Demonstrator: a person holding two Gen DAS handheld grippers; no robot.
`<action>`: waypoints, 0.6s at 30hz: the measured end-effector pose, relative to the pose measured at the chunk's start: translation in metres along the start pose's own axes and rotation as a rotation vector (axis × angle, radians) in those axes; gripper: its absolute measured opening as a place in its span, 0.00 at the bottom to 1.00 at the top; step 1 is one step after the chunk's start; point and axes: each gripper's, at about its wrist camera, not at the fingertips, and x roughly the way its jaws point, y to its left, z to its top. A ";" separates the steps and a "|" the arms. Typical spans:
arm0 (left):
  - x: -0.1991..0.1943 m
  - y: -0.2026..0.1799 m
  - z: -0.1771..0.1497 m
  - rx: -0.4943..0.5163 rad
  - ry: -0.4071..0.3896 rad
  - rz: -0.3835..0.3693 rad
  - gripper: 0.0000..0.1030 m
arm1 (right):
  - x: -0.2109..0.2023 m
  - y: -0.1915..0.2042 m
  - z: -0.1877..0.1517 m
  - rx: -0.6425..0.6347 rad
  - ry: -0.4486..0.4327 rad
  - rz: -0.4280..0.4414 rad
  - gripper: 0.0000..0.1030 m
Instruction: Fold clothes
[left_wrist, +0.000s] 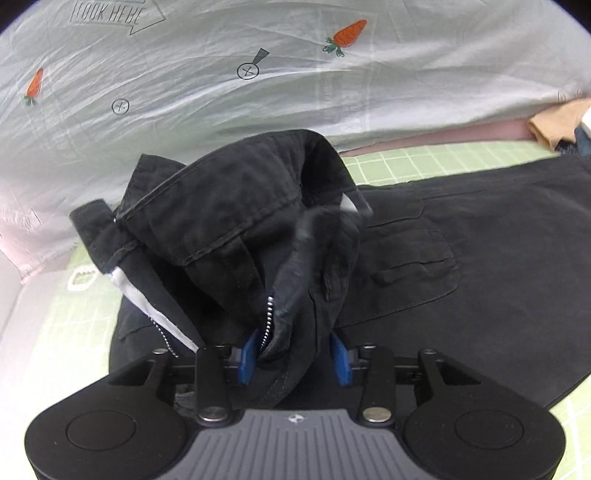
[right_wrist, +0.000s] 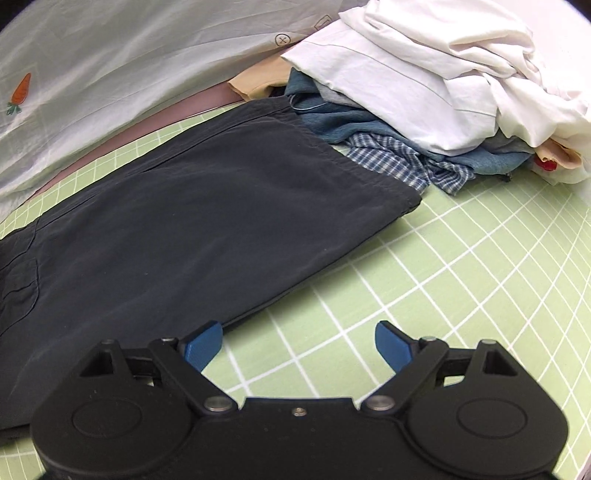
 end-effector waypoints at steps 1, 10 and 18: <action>-0.006 0.004 0.000 -0.034 -0.005 -0.044 0.48 | 0.003 -0.003 0.002 0.013 0.003 0.003 0.88; -0.048 0.036 -0.022 -0.220 -0.020 -0.172 0.52 | 0.013 -0.004 -0.002 0.078 0.018 0.038 0.88; -0.049 0.090 -0.043 -0.361 -0.005 -0.033 0.52 | 0.015 -0.015 -0.009 0.116 0.034 0.005 0.88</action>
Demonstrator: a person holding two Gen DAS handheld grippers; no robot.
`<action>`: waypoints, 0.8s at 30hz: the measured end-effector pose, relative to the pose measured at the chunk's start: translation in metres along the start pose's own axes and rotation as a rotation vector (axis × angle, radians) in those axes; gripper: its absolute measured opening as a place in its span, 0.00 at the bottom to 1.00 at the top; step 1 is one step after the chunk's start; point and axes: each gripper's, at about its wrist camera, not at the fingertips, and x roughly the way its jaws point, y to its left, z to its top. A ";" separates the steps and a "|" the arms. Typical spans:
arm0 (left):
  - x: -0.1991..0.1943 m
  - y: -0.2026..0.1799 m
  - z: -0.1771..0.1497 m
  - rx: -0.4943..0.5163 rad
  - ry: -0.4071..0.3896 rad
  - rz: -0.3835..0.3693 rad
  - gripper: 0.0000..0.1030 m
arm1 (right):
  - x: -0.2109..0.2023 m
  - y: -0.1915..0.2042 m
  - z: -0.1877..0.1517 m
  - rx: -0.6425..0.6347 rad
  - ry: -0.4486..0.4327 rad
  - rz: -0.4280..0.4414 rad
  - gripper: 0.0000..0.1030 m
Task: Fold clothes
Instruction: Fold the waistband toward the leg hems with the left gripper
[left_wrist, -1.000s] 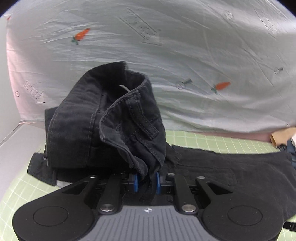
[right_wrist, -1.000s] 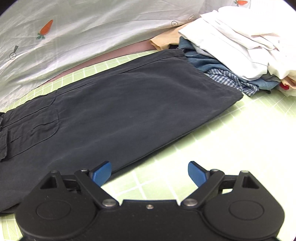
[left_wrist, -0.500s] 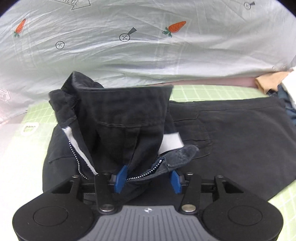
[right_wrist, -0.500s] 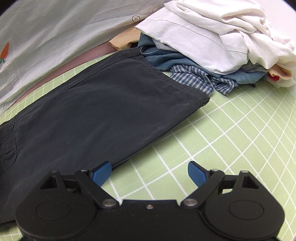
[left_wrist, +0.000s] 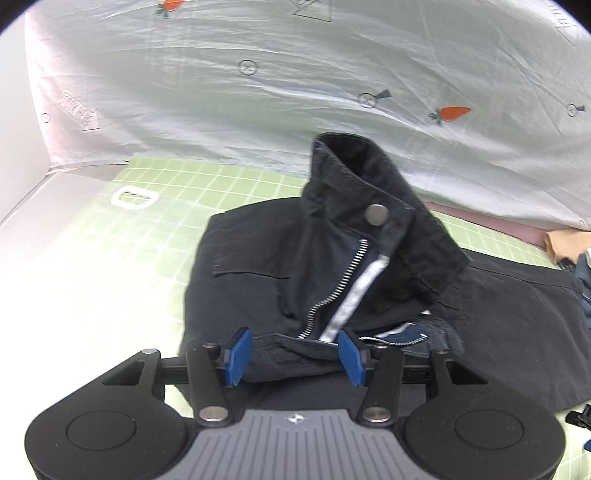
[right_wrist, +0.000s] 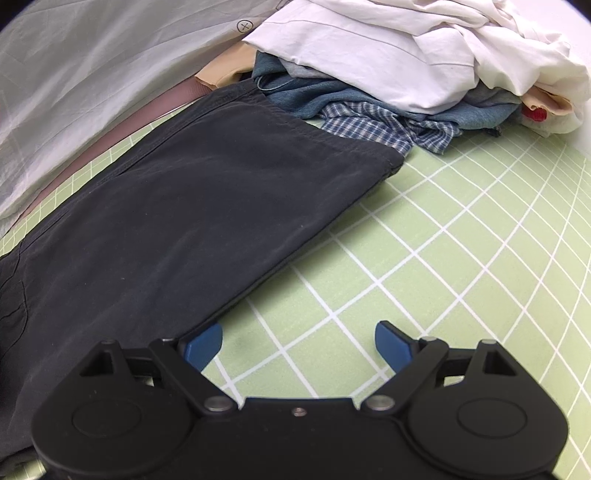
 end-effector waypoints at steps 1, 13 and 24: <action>0.005 0.003 0.002 -0.003 0.000 0.035 0.51 | 0.001 -0.001 0.000 0.003 0.003 -0.006 0.88; 0.077 -0.004 0.058 0.092 -0.075 0.141 0.50 | 0.009 -0.003 0.010 -0.025 0.001 -0.069 0.88; 0.106 -0.086 0.062 0.339 -0.074 0.049 0.33 | 0.018 0.002 0.023 -0.058 -0.042 -0.128 0.87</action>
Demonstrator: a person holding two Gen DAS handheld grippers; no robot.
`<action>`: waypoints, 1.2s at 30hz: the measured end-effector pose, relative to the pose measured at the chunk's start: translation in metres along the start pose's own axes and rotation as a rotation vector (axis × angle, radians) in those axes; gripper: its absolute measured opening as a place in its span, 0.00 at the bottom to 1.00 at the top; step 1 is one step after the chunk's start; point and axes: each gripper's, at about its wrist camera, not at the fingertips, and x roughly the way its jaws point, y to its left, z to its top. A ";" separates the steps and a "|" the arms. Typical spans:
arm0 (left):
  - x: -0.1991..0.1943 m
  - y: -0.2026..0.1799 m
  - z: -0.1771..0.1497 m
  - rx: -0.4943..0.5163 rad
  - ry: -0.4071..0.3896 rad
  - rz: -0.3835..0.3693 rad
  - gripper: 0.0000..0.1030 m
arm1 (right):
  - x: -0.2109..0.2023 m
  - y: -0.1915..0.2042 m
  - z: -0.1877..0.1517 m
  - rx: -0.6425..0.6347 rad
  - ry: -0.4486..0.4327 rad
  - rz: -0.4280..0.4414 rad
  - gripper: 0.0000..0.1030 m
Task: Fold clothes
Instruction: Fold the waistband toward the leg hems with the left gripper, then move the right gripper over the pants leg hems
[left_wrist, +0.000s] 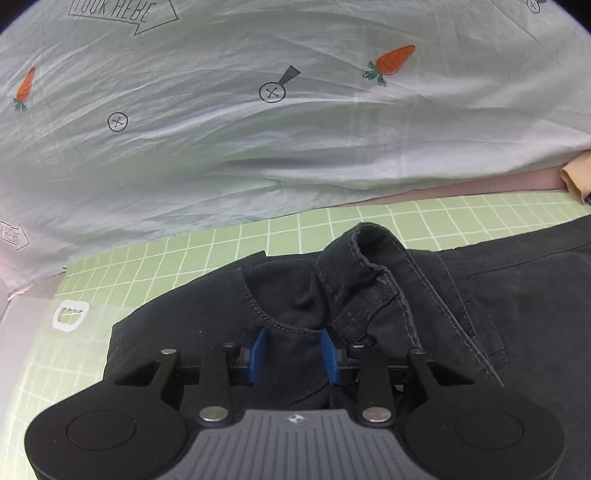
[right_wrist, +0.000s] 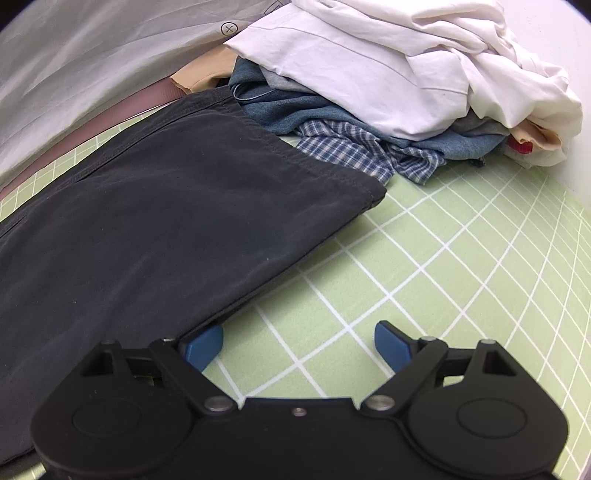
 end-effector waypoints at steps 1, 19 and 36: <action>0.000 -0.002 -0.002 -0.007 0.004 0.010 0.33 | -0.001 -0.001 0.002 0.001 -0.011 0.000 0.87; -0.013 0.030 -0.016 -0.180 0.157 -0.070 0.56 | 0.011 -0.061 0.031 0.410 -0.082 0.113 0.87; -0.010 0.032 -0.014 -0.211 0.188 -0.047 0.62 | 0.011 -0.083 0.037 0.581 -0.153 0.119 0.87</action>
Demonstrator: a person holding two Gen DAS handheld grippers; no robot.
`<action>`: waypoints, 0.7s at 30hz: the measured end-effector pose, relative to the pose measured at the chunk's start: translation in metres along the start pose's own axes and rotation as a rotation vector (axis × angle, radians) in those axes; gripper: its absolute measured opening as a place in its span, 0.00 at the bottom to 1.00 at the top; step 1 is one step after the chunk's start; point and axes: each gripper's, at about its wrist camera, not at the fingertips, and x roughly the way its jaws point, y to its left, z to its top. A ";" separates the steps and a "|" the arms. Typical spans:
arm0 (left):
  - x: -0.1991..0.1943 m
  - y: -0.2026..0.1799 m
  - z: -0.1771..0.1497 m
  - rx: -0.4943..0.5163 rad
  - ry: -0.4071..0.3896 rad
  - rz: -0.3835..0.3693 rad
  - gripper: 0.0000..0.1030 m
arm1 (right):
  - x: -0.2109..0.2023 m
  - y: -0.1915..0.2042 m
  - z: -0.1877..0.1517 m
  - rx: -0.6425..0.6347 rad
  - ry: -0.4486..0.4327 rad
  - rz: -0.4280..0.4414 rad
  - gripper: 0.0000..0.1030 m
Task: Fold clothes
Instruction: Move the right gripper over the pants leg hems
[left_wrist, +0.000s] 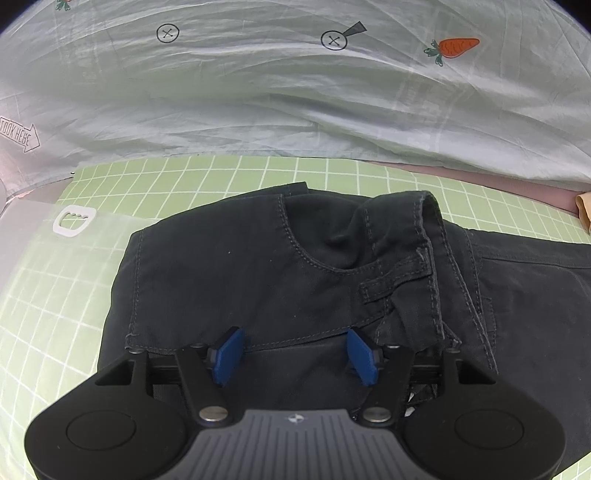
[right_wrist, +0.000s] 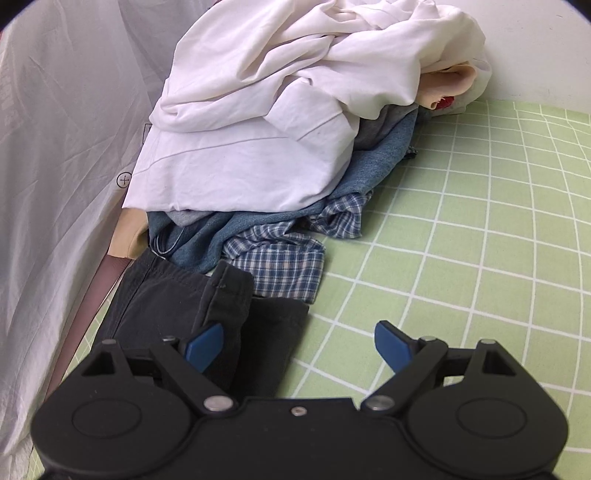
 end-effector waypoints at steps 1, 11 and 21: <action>0.000 0.000 0.000 -0.001 0.000 0.002 0.62 | -0.001 0.000 0.001 0.012 -0.006 0.003 0.87; 0.001 0.001 0.001 -0.011 0.007 0.012 0.66 | 0.012 0.010 0.004 -0.058 0.002 0.020 0.89; 0.004 0.001 0.002 -0.019 0.017 0.019 0.68 | 0.046 0.032 0.002 -0.188 0.080 0.018 0.89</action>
